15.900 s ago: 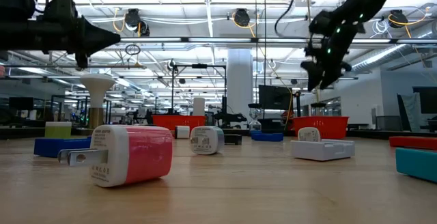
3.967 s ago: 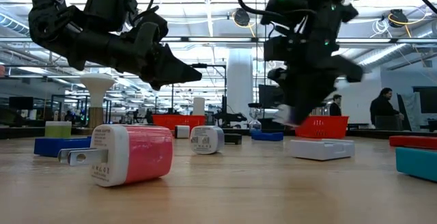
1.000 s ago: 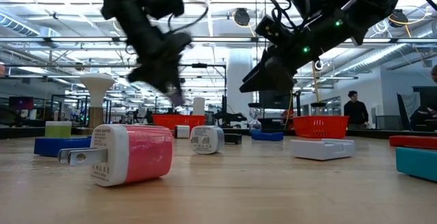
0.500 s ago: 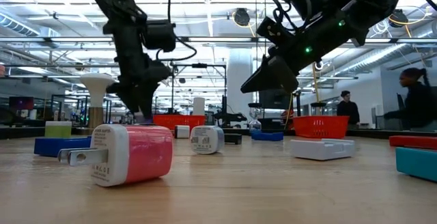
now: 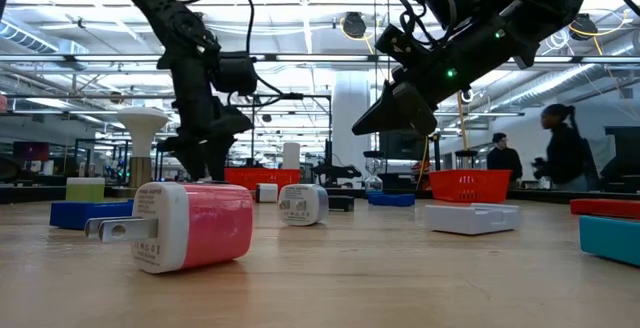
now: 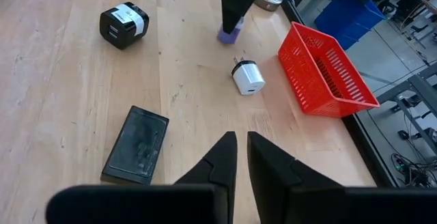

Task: Pick & Place Office items
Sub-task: Put the purple charger adapter into the top left red basket

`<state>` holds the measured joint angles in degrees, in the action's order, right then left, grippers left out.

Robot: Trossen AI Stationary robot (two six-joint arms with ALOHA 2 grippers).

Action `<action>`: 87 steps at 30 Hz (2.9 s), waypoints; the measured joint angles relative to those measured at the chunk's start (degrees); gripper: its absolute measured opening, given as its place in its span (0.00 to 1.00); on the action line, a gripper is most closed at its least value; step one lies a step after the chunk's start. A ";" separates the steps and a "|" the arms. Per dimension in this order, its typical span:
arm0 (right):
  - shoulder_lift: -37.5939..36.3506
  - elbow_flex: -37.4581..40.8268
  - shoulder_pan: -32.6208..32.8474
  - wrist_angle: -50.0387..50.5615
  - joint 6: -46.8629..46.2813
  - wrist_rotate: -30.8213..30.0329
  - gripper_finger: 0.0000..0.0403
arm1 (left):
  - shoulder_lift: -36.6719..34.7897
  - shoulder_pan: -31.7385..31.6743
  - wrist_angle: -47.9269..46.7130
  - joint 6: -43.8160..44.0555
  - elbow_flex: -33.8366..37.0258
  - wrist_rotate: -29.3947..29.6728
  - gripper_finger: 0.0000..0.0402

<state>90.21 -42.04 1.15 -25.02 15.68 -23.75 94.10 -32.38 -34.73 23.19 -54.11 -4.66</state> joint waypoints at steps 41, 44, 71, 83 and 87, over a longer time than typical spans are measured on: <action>0.02 0.04 0.05 0.00 0.43 0.07 0.08 | 0.39 3.11 -2.54 -17.40 -3.32 7.71 0.56; 0.02 0.04 0.07 0.00 0.46 0.08 0.08 | 0.39 2.59 -3.32 -17.50 -3.30 7.70 0.60; 0.02 0.04 0.09 -0.46 1.33 0.09 0.08 | 0.44 -0.53 1.02 -19.25 0.39 5.60 0.44; 0.02 0.04 0.09 -0.44 1.53 0.07 0.08 | 0.46 -0.84 -3.74 -20.66 -8.46 5.22 0.33; 0.02 0.04 0.09 -0.44 1.53 0.08 0.08 | 0.83 -3.83 -5.26 -17.48 -19.23 7.68 0.34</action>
<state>90.24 -42.00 1.23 -25.45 17.21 -23.67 94.94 -36.20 -39.99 5.71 -73.33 3.02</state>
